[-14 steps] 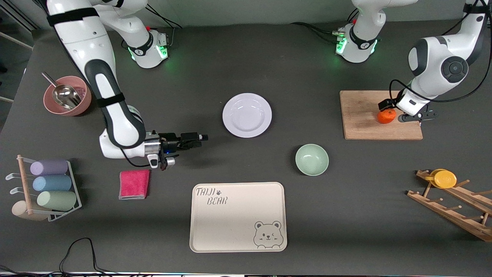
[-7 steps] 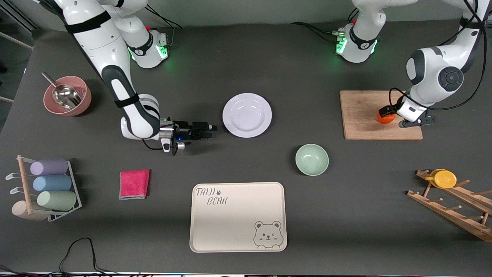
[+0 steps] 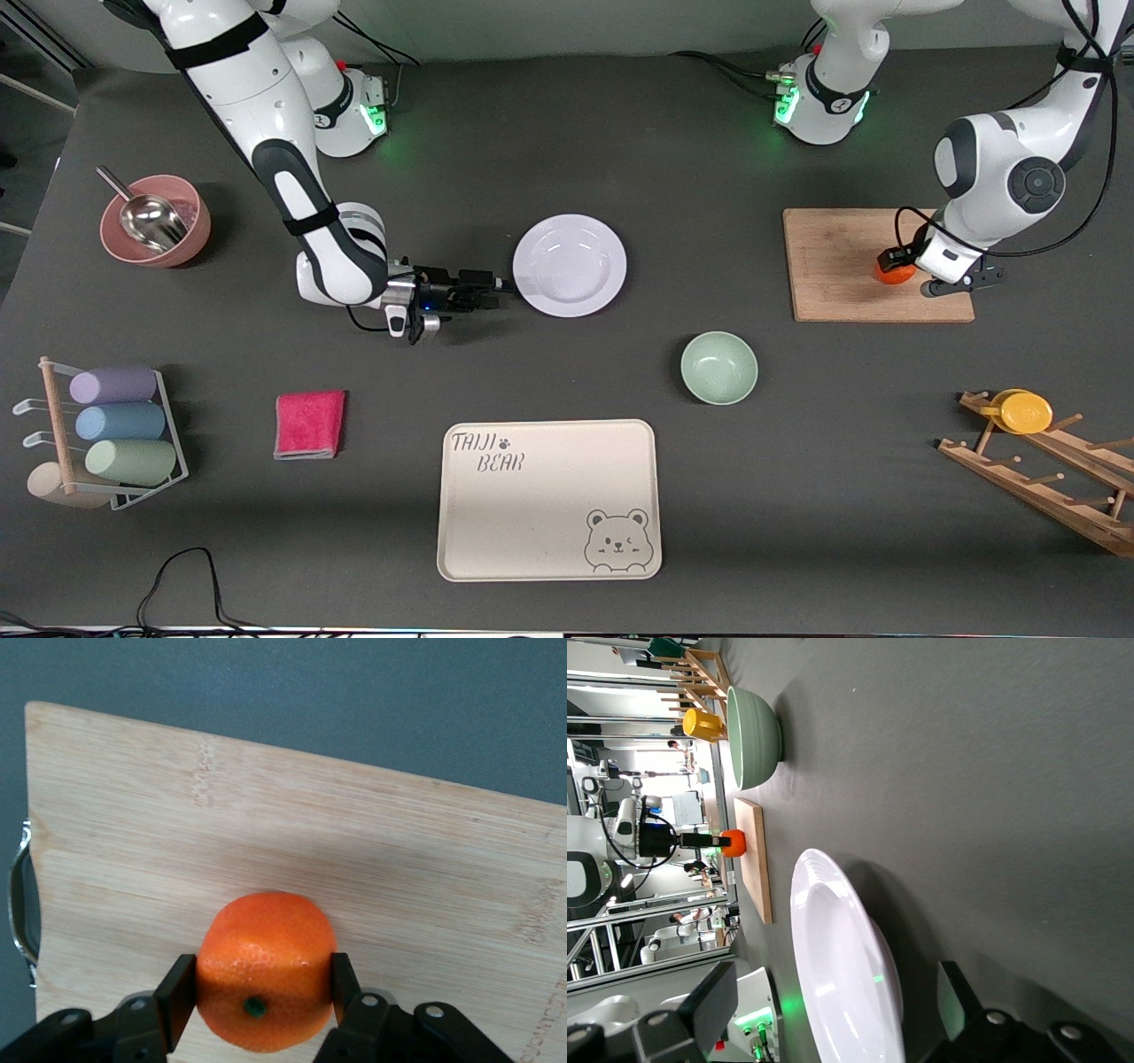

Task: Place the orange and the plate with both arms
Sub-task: 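Lift the orange with the left gripper and carry it over the plate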

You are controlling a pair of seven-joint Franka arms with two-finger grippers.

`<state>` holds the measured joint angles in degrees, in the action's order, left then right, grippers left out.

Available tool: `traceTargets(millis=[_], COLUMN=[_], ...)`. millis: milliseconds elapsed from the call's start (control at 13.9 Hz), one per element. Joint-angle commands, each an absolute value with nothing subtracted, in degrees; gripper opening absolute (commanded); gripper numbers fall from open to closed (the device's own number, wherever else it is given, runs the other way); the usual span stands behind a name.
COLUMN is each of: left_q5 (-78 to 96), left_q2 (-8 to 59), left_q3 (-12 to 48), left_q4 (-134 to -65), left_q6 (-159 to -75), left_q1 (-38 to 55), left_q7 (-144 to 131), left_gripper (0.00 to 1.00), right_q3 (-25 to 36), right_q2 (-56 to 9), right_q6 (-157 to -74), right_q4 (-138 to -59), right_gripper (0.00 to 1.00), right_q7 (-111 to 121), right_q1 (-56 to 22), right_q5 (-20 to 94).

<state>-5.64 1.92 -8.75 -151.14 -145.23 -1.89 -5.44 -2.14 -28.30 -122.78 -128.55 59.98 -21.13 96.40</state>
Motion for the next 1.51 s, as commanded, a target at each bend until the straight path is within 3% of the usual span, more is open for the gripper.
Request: traceTargets(millis=[0,216,361,649,938,1226,1442], left_q5=[-5.62,-5.62,-5.71,-5.63,-2.21,2.62,6.32], left_q2=[0.45,-3.58,-7.71,-11.95,-11.52,-11.95,-10.73], left_q3=[-8.79,-8.44,-8.26,-3.97,-0.1,4.55,14.2], left_q4=[-151.79,-149.95,-144.87,-126.18,-105.42,-102.13,-102.56], left_q6=[-145.2,-140.13,-128.65,-99.91,-78.09,-74.79,-79.69], left_q1=[-1.41,-0.97,0.43,1.76,1.85,1.85,2.02], left_q7=[-6.68,-6.59,-6.59,-6.85,-6.94,-14.2,-30.17], left_gripper=[0.0,0.0,0.0,0.0,0.0,0.0,0.0], right_q3=[-2.72,-2.72,-2.72,-2.72,-2.64,-2.55,-2.55], right_q2=[-26.37,-26.28,-26.28,-26.37,-26.28,-26.28,-26.28], right_q6=[-123.84,-123.75,-123.66,-123.75,-123.66,-123.4,-123.31], right_q4=[-130.17,-130.17,-130.17,-130.17,-130.08,-129.99,-129.99], right_gripper=[1.0,1.0,1.0,1.0,1.0,1.0,1.0], right_q7=[61.44,61.44,61.44,61.52,61.44,61.43,61.44], right_q1=[-21.45,-21.45,-21.45,-21.45,-21.36,-21.36,-21.36], right_q5=[98.7,98.7,98.7,98.7,98.7,98.7,98.7])
